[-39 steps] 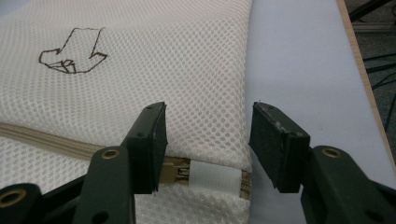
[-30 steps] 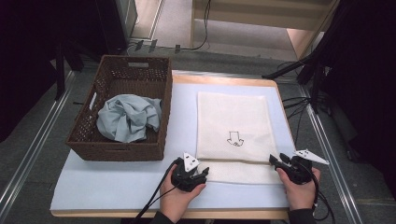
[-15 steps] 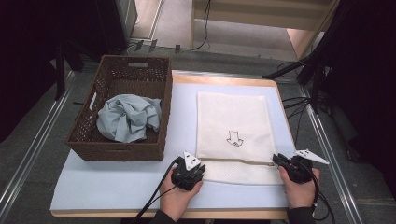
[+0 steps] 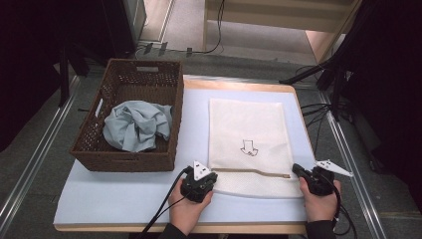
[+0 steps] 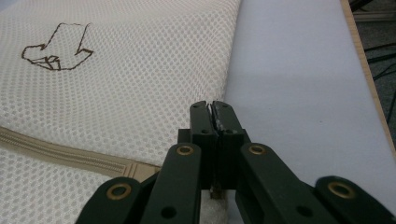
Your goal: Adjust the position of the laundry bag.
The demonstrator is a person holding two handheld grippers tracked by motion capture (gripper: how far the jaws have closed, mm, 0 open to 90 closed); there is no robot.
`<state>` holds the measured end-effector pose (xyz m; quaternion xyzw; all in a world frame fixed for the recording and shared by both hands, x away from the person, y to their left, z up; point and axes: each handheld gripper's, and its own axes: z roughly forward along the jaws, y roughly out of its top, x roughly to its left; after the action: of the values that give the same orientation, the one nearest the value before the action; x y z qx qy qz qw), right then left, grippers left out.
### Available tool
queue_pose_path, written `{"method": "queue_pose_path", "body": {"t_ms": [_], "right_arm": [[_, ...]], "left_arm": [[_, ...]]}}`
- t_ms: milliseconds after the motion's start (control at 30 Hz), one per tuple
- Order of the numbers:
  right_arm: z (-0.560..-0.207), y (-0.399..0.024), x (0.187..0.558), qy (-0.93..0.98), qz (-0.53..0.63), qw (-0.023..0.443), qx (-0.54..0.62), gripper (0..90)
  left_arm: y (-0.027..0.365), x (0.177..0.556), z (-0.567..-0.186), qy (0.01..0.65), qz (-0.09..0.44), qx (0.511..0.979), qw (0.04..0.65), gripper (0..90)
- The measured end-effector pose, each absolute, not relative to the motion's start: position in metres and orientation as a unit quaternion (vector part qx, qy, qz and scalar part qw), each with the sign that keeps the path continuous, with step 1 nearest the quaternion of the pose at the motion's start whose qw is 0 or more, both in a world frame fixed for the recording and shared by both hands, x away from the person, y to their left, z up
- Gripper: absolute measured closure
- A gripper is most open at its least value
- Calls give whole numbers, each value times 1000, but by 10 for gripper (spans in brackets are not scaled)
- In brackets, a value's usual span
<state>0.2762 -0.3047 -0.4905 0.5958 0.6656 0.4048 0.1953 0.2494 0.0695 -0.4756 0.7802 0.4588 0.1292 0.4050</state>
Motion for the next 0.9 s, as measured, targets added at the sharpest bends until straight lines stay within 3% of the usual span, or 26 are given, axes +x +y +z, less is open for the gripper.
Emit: {"method": "queue_pose_path", "body": {"t_ms": [900], "right_arm": [[-486,-287,267,686,426,185,561,899]], "left_arm": [[102,235,-467,460,130,769,426,878]]}}
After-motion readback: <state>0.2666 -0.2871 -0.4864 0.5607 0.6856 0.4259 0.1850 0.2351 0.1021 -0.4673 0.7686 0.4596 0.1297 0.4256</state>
